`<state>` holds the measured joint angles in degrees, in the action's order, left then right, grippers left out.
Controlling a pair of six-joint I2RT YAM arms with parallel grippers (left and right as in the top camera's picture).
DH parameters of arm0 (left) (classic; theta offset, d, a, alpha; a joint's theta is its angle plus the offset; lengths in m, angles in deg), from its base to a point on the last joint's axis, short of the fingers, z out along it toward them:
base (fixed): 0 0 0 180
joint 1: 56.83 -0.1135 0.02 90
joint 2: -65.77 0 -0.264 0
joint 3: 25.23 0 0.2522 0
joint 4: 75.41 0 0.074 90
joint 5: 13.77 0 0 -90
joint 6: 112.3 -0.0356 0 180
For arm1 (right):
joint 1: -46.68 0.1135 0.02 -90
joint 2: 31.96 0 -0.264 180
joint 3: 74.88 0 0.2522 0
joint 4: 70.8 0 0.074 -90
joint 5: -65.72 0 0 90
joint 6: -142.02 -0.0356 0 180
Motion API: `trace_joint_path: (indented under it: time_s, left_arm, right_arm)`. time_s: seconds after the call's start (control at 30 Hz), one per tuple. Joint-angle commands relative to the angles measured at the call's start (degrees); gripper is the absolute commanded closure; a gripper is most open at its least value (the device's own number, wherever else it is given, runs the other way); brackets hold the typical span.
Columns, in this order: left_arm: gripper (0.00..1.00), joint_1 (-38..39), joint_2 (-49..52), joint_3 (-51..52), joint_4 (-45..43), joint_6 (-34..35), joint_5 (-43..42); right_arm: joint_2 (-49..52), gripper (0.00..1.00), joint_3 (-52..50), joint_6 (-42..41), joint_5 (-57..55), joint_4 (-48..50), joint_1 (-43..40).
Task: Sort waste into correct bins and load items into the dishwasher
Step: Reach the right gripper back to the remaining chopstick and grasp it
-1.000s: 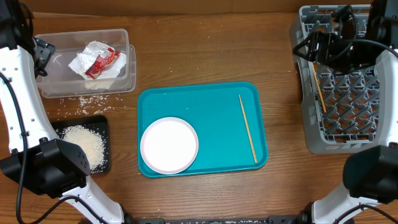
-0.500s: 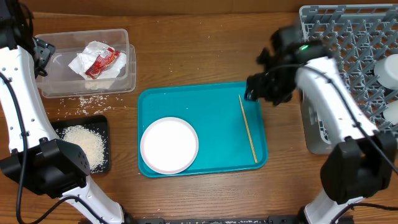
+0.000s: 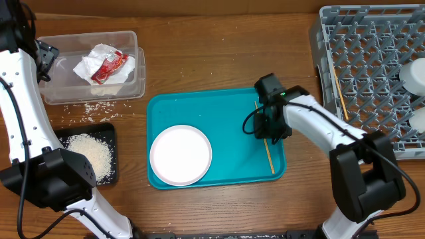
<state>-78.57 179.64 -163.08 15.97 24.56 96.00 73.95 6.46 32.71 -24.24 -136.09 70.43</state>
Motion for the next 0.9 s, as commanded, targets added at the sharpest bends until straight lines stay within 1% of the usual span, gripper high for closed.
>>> trace_joint_path:
  time_s: [0.0,0.17,0.7,0.87]
  left_arm:
    - [0.0,0.48,-1.66,0.2,-0.02,1.16,0.94]
    - [0.0,0.48,-1.66,0.2,-0.02,1.16,0.94]
    - [0.0,0.48,-1.66,0.2,-0.02,1.16,0.96]
    - [0.0,0.48,-1.66,0.2,-0.02,1.16,0.96]
  right_arm:
    - [0.0,0.6,-0.74,-3.5,-4.48,0.96,1.07]
    - [0.59,0.66,-0.85,-4.76,-4.48,1.6,1.18]
    - [0.83,0.67,-5.03,-5.22,-2.29,4.9,1.4]
    - [0.83,0.8,-4.85,-5.44,-3.02,4.92,1.38]
